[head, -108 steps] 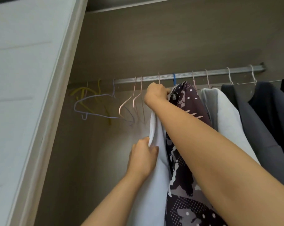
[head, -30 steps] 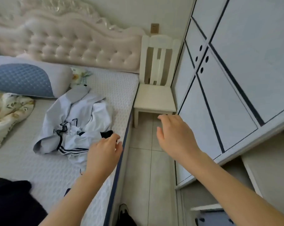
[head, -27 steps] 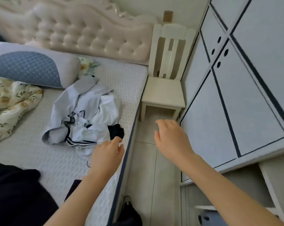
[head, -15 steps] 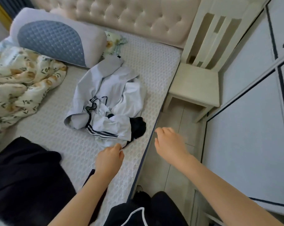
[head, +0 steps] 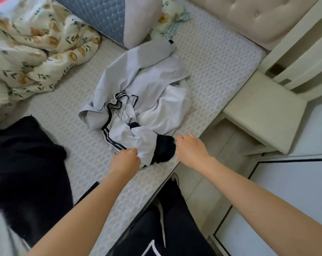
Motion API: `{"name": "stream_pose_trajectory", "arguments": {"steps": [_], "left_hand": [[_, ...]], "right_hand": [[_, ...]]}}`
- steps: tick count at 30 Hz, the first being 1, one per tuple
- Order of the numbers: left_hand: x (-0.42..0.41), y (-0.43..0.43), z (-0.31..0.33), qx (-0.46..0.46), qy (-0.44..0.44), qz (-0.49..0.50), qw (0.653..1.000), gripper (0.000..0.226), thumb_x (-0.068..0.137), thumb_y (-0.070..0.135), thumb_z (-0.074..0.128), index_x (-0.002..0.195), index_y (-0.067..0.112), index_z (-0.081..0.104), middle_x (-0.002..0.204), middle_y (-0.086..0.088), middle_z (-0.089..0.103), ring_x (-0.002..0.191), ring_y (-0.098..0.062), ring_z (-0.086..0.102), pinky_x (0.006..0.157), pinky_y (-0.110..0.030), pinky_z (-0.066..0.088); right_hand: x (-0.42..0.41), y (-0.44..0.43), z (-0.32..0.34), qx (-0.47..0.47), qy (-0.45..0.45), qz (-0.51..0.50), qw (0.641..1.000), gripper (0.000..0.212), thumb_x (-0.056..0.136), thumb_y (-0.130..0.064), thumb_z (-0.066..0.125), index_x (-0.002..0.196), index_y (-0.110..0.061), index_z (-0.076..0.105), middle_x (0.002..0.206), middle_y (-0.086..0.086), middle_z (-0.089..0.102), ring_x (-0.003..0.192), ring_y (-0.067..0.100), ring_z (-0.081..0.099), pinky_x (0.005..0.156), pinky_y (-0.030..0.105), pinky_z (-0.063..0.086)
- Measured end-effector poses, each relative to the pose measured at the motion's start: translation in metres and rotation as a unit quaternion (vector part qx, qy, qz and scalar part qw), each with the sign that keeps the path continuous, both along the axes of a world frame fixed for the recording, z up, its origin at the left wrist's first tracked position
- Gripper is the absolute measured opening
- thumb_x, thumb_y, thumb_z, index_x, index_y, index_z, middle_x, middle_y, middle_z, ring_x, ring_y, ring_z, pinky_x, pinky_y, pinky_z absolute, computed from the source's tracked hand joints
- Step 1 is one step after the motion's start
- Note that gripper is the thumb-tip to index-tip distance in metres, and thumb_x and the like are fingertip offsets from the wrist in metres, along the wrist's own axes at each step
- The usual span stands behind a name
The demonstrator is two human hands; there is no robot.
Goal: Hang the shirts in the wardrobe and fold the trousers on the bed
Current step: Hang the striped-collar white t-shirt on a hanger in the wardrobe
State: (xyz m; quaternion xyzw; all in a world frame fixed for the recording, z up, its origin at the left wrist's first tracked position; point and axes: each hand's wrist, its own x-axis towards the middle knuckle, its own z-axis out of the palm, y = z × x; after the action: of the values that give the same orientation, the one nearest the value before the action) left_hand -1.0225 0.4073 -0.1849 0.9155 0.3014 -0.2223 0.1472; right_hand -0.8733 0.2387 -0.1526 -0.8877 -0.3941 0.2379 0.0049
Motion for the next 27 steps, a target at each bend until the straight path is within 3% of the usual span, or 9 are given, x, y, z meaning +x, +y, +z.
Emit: {"name": "stream_pose_trajectory", "arguments": {"steps": [2,7,13,16,19,21,23,25,27], "left_hand": [[0.015,0.004,-0.015,0.003,0.035,-0.016,0.999,0.011,0.095,0.017,0.045,0.095,0.012,0.054,0.096,-0.003,0.058,0.092,-0.025,0.055,0.061,-0.032,0.035],[0.049,0.013,-0.056,0.014,0.107,-0.038,0.993,0.027,0.097,0.019,0.046,0.122,0.015,0.053,0.122,-0.004,0.053,0.115,-0.026,0.048,0.08,-0.034,0.034],[0.073,0.052,-0.105,0.036,0.101,-0.048,0.993,0.043,0.094,0.011,0.048,0.137,0.015,0.043,0.142,-0.005,0.044,0.131,-0.028,0.04,0.105,-0.039,0.036],[0.079,0.074,-0.128,0.017,0.088,0.031,0.995,0.053,0.095,0.018,0.05,0.145,0.014,0.034,0.154,-0.008,0.03,0.14,-0.033,0.029,0.112,-0.043,0.031],[0.081,0.091,-0.153,-0.024,0.056,0.194,0.979,0.057,0.099,0.028,0.046,0.148,0.008,0.027,0.16,-0.018,0.017,0.141,-0.042,0.025,0.114,-0.051,0.027],[0.08,0.101,-0.17,-0.062,0.053,0.308,0.948,0.067,0.1,0.041,0.044,0.149,0.001,0.022,0.158,-0.026,0.015,0.138,-0.048,0.029,0.111,-0.054,0.03],[0.077,0.109,-0.186,-0.101,0.043,0.432,0.895,0.079,0.098,0.053,0.044,0.151,0.0,0.019,0.157,-0.027,0.018,0.136,-0.048,0.033,0.111,-0.055,0.032],[0.072,0.115,-0.199,-0.144,-0.001,0.548,0.824,0.086,0.096,0.06,0.044,0.153,0.002,0.018,0.157,-0.024,0.024,0.139,-0.044,0.032,0.114,-0.052,0.03],[0.063,0.119,-0.208,-0.174,-0.054,0.641,0.745,0.085,0.096,0.059,0.046,0.154,0.003,0.019,0.156,-0.02,0.029,0.141,-0.04,0.034,0.113,-0.048,0.033]], "right_hand": [[0.025,0.008,-0.014,-0.011,0.008,0.019,1.0,0.016,0.096,-0.012,0.043,0.109,-0.009,0.052,0.113,0.011,0.057,0.107,0.029,0.049,0.074,0.032,0.037],[0.074,0.028,-0.056,-0.039,0.015,0.046,0.998,0.019,0.096,-0.014,0.043,0.113,-0.009,0.05,0.118,0.011,0.053,0.109,0.029,0.046,0.075,0.032,0.033],[0.11,0.052,-0.113,-0.08,0.037,0.057,0.994,0.018,0.099,-0.015,0.041,0.115,-0.008,0.048,0.12,0.012,0.05,0.113,0.03,0.045,0.083,0.037,0.042],[0.113,0.068,-0.143,-0.084,0.077,0.059,0.992,0.021,0.101,-0.019,0.043,0.117,-0.007,0.047,0.121,0.013,0.051,0.114,0.031,0.045,0.086,0.037,0.042],[0.107,0.088,-0.173,-0.078,0.129,0.055,0.987,0.034,0.102,-0.031,0.044,0.123,-0.005,0.046,0.123,0.014,0.052,0.116,0.032,0.045,0.091,0.04,0.045],[0.098,0.103,-0.192,-0.084,0.156,0.049,0.983,0.039,0.101,-0.036,0.044,0.125,-0.005,0.045,0.126,0.013,0.052,0.116,0.032,0.046,0.091,0.041,0.045],[0.088,0.118,-0.211,-0.082,0.202,0.03,0.976,0.043,0.101,-0.036,0.045,0.133,-0.007,0.04,0.134,0.014,0.048,0.12,0.033,0.045,0.093,0.042,0.044],[0.078,0.13,-0.226,-0.07,0.257,0.009,0.964,0.055,0.099,-0.036,0.048,0.145,-0.012,0.029,0.14,0.014,0.043,0.126,0.035,0.042,0.099,0.046,0.043],[0.069,0.139,-0.238,-0.057,0.281,0.006,0.958,0.056,0.098,-0.036,0.049,0.145,-0.016,0.029,0.139,0.012,0.045,0.126,0.035,0.043,0.101,0.047,0.042]]}}
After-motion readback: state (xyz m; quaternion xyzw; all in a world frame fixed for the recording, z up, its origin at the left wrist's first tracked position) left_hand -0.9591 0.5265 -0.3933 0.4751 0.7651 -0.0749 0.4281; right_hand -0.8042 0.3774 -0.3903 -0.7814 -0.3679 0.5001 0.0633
